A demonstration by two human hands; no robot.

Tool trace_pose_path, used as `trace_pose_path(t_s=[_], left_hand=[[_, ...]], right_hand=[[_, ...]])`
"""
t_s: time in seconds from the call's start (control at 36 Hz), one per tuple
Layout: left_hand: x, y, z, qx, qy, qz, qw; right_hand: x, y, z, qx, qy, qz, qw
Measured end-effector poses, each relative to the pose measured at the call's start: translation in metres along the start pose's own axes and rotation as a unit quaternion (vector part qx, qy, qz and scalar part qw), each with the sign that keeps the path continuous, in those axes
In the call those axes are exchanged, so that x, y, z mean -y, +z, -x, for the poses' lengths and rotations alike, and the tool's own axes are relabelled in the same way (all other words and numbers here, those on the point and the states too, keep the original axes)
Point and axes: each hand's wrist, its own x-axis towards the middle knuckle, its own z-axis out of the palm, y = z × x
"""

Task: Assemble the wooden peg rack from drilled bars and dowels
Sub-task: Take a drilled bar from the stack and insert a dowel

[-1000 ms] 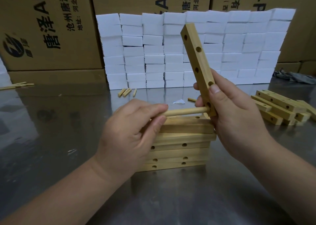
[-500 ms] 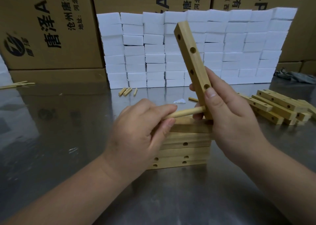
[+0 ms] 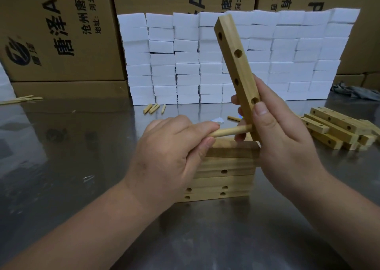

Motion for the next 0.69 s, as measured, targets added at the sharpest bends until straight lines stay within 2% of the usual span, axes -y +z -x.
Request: trace_pose_path(t_s=[0.28,0.42,0.56,0.69], left_hand=[[-0.003,-0.0055,-0.0056,0.028,-0.016,0.01,0.999],[-0.004,-0.0062,-0.0061,0.046,-0.025,0.021,0.998],[-0.0041,-0.0084,-0.0075,0.061,-0.029,0.024,0.997],[-0.003,-0.0081,-0.008,0.067,-0.025,-0.002,0.997]], right_hand=[[0.0007,-0.0022,0.0013,0.018,-0.017,-0.012,1.0],[0.0016,-0.0007,-0.0005,0.048,-0.026,-0.044,0.998],[-0.0001,-0.0029,-0.0016,0.074,-0.046,-0.031,0.996],[-0.0023,-0.0046,-0.0003,0.078,-0.026,-0.039,0.996]])
